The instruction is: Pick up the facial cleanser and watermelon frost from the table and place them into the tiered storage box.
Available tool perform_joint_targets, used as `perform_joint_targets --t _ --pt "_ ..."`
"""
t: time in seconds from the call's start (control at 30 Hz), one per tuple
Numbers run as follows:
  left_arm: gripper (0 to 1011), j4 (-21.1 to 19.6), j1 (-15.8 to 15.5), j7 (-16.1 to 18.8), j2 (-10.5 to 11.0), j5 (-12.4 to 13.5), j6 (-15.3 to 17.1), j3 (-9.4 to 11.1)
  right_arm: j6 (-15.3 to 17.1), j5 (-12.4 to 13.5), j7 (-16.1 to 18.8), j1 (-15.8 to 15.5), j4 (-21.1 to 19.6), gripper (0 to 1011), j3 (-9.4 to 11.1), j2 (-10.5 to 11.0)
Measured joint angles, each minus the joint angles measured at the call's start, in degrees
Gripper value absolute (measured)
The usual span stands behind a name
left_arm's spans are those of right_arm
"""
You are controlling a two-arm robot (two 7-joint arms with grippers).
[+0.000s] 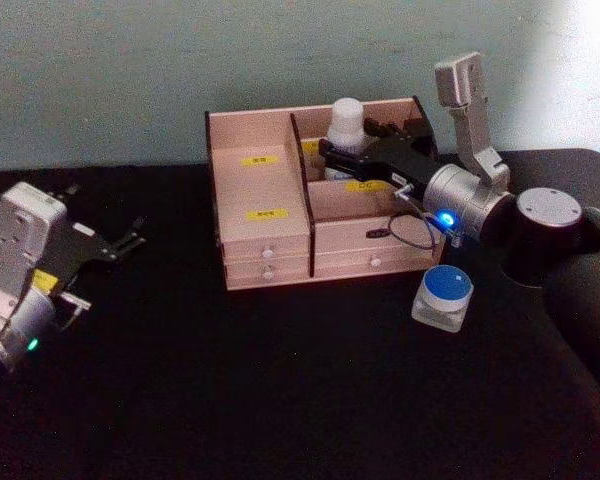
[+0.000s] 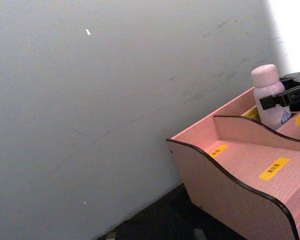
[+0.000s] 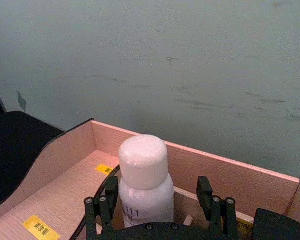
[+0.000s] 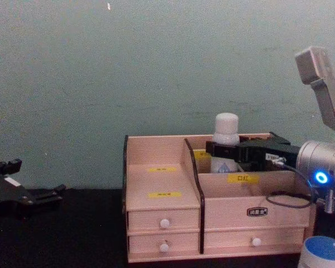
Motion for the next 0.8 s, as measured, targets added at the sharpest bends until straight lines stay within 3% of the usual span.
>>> perform_joint_targets --t 0.17,0.4,0.47,0.63,0.8 --pt "1001 0.0 0.0 0.0 0.0 0.0 0.0 0.0 -0.43 -0.06 -0.24 -1.18 -2.17 1000 0.31 0.47" --pt "1001 0.0 0.0 0.0 0.0 0.0 0.0 0.0 -0.31 0.41 -0.56 -4.43 -9.07 1000 1.05 2.2" --pt "1001 0.0 0.0 0.0 0.0 0.0 0.0 0.0 0.45 1.07 -0.51 -6.38 -13.34 1000 1.35 3.43" --pt "1001 0.0 0.0 0.0 0.0 0.0 0.0 0.0 1.46 2.06 -0.3 -8.93 -18.44 1000 1.62 5.2" --pt "1001 0.0 0.0 0.0 0.0 0.0 0.0 0.0 3.29 3.76 0.18 -13.66 -26.97 1000 2.2 9.17"
